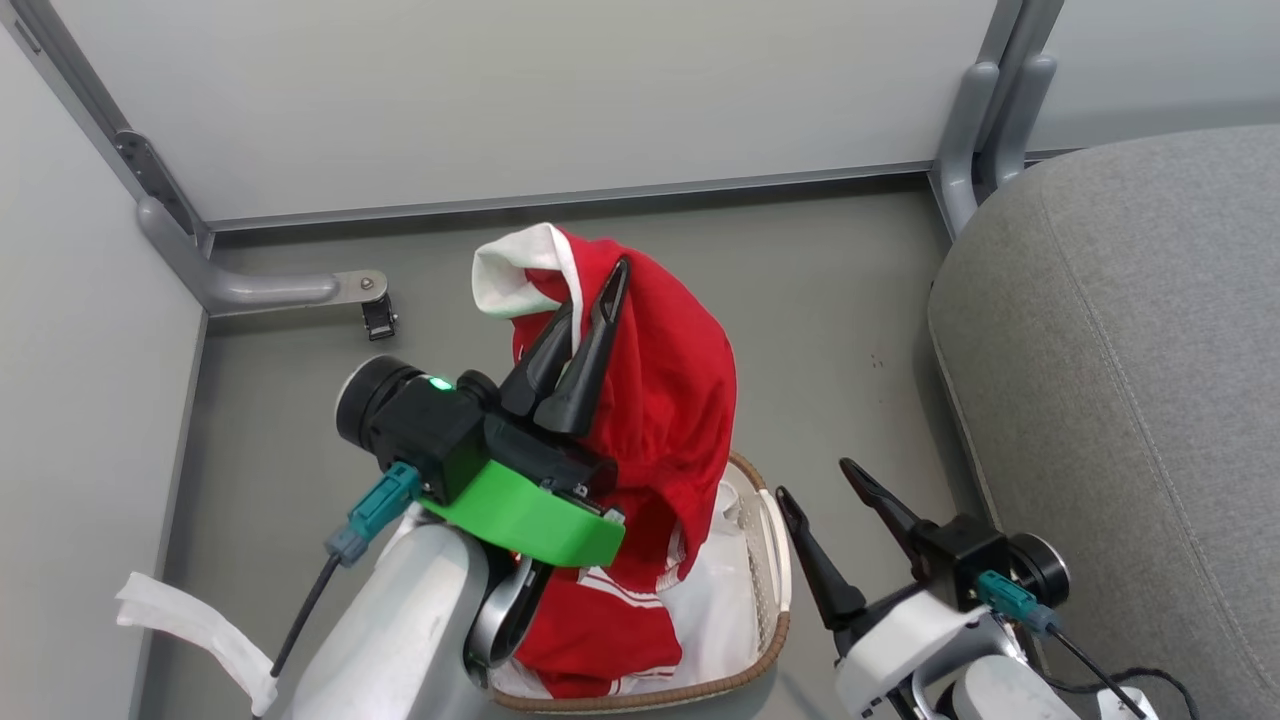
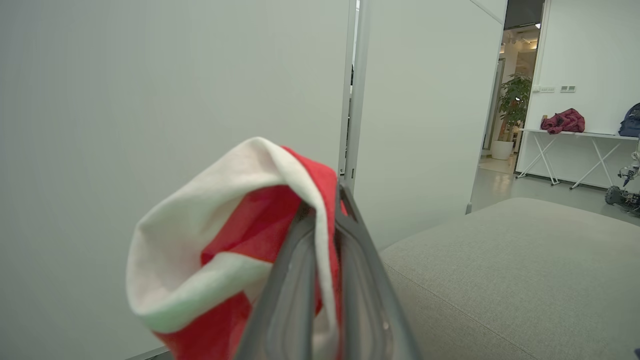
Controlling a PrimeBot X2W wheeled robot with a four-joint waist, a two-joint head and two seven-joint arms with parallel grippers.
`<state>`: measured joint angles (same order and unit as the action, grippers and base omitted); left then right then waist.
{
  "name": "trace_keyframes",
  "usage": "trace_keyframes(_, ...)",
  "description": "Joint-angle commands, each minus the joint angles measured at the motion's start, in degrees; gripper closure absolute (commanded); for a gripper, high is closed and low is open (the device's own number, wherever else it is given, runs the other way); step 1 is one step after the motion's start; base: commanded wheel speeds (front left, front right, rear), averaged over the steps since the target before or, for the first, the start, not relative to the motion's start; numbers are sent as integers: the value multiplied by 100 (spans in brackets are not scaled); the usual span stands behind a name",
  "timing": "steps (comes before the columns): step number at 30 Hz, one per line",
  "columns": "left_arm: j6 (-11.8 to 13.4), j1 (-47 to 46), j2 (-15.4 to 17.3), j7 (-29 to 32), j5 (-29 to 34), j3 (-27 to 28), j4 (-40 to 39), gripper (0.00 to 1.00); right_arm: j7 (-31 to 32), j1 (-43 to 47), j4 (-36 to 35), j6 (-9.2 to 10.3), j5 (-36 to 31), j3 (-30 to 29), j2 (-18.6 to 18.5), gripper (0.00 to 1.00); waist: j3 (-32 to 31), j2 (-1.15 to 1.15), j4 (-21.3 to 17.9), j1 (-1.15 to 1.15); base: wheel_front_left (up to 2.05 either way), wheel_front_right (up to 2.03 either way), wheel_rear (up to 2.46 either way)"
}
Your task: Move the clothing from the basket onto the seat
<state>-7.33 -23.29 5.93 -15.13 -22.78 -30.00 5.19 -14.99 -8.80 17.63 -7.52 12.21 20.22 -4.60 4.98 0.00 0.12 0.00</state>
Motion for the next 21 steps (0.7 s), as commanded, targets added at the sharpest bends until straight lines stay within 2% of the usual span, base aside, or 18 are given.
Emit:
trace_keyframes(1,-22,68,-26,-4,-49,-37,15,100,-29,-144,-35,6,73,169,-56,0,26,0,12,0,0,0,0)
trace_keyframes(9,-22,153,-132,-4,-125,-281,145,100,-29,-889,-289,6,132,1118,-149,0,77,0,108,0,0,0,0)
trace_keyframes(21,-22,174,-247,-4,-305,-685,251,100,-29,-1410,-155,6,-198,1491,11,0,69,0,274,0,0,0,0)
